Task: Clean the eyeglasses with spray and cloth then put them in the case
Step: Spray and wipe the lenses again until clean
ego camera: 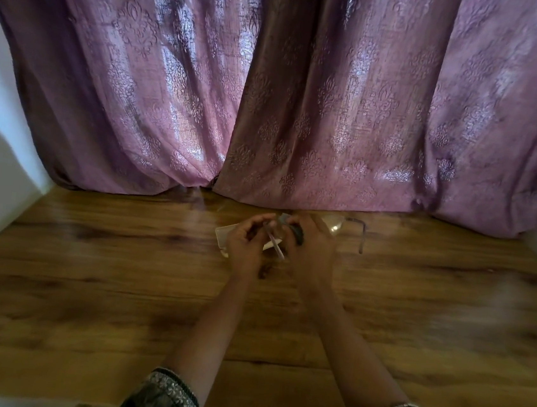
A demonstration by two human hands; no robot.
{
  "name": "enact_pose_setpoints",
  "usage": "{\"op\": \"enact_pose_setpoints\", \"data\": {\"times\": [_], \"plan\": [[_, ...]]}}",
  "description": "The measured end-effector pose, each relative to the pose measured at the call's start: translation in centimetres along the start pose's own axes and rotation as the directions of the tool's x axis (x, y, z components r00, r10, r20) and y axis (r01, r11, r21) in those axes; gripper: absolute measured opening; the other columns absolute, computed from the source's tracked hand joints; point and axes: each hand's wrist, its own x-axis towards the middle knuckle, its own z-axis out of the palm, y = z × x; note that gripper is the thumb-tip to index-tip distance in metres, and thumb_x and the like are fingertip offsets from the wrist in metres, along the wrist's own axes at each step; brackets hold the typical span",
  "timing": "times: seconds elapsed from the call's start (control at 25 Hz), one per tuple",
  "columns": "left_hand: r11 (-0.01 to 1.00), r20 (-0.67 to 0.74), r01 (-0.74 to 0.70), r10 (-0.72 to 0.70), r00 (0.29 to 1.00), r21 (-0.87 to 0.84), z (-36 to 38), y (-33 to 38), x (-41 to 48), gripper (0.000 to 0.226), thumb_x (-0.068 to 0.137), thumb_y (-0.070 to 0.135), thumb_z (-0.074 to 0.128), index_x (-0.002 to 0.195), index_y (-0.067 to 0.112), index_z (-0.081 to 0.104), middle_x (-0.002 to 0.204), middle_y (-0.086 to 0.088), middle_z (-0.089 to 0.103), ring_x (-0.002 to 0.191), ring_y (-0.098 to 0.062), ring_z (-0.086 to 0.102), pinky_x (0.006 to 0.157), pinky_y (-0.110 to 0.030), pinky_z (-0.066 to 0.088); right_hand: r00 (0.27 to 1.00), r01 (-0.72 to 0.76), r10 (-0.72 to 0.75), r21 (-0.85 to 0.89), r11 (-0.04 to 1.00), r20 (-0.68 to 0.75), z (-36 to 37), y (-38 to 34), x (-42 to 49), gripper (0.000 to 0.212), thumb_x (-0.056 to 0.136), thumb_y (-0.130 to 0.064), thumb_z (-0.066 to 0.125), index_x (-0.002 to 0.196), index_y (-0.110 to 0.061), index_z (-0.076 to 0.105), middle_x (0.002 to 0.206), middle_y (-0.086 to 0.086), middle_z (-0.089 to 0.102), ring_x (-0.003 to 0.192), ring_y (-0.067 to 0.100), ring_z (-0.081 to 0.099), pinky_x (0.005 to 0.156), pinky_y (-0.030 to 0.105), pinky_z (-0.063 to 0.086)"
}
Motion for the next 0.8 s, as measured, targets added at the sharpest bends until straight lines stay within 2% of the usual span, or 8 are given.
{"op": "enact_pose_setpoints", "data": {"times": [0.12,0.2,0.24,0.4,0.56,0.68,0.8], "plan": [[1.000,-0.009,0.003,-0.003,1.000,-0.013,-0.1,0.0,0.1,0.018,0.083,-0.007,0.057,0.099,-0.003,0.065,0.067,0.013,0.071,0.067,0.002,0.065,0.060,-0.012,0.051,0.997,0.050,-0.044,-0.088,0.995,0.069,0.8,0.2,-0.5,0.015,0.083,-0.012,0.064,0.095,-0.005,0.069,0.096,0.013,0.064,0.078,0.025,0.062,0.074,0.035,0.050],[1.000,-0.041,0.005,-0.006,0.999,-0.023,-0.5,-0.1,0.3,0.017,0.082,-0.005,0.059,0.095,0.003,0.066,0.068,0.011,0.070,0.067,0.001,0.063,0.061,-0.012,0.050,0.995,0.072,-0.061,-0.144,0.987,0.085,0.7,0.2,-1.6,0.018,0.083,-0.011,0.062,0.099,-0.005,0.070,0.098,0.014,0.064,0.081,0.027,0.063,0.081,0.029,0.037],[1.000,-0.051,-0.002,0.001,0.999,-0.017,-0.6,-0.1,0.4,0.016,0.082,-0.004,0.060,0.093,0.005,0.067,0.072,0.008,0.070,0.068,0.000,0.063,0.061,-0.013,0.050,0.995,0.074,-0.062,-0.163,0.984,0.076,0.5,0.3,-1.8,0.019,0.082,-0.009,0.063,0.099,-0.005,0.070,0.097,0.015,0.064,0.080,0.028,0.063,0.079,0.025,0.034],[1.000,-0.049,-0.011,0.012,0.999,0.004,-0.4,0.1,0.4,0.014,0.082,0.000,0.062,0.094,0.005,0.068,0.083,-0.002,0.068,0.073,-0.003,0.063,0.065,-0.014,0.051,0.998,0.043,-0.035,-0.147,0.988,0.058,0.1,-0.1,-0.3,0.018,0.083,-0.006,0.062,0.100,-0.002,0.068,0.095,0.018,0.063,0.078,0.030,0.063,0.070,0.029,0.048],[1.000,-0.051,-0.028,0.028,0.998,-0.001,-0.4,0.4,0.4,0.015,0.083,0.000,0.060,0.096,0.004,0.067,0.090,-0.011,0.068,0.084,-0.018,0.064,0.071,-0.021,0.054,0.989,0.120,-0.103,-0.180,0.976,0.103,0.3,-1.1,-1.4,0.021,0.082,-0.004,0.058,0.100,-0.002,0.068,0.097,0.017,0.063,0.078,0.027,0.064,0.073,0.026,0.040],[1.000,-0.072,-0.010,0.010,0.997,0.001,-0.7,0.3,0.5,0.014,0.083,0.002,0.061,0.096,0.006,0.067,0.092,-0.015,0.067,0.087,-0.024,0.062,0.079,-0.035,0.051,0.992,0.109,-0.095,-0.181,0.978,0.081,0.0,-0.5,-2.0,0.022,0.079,-0.003,0.059,0.098,-0.001,0.069,0.090,0.018,0.064,0.072,0.030,0.064,0.071,0.034,0.047],[1.000,-0.069,0.000,0.000,0.998,0.001,-0.6,0.2,0.4,0.014,0.083,0.004,0.062,0.096,0.005,0.067,0.090,-0.015,0.067,0.085,-0.024,0.061,0.079,-0.038,0.051,0.997,0.076,-0.070,-0.159,0.984,0.043,0.2,-0.2,-0.6,0.020,0.079,-0.001,0.060,0.097,0.002,0.068,0.088,0.019,0.063,0.072,0.031,0.063,0.067,0.034,0.052]]}}
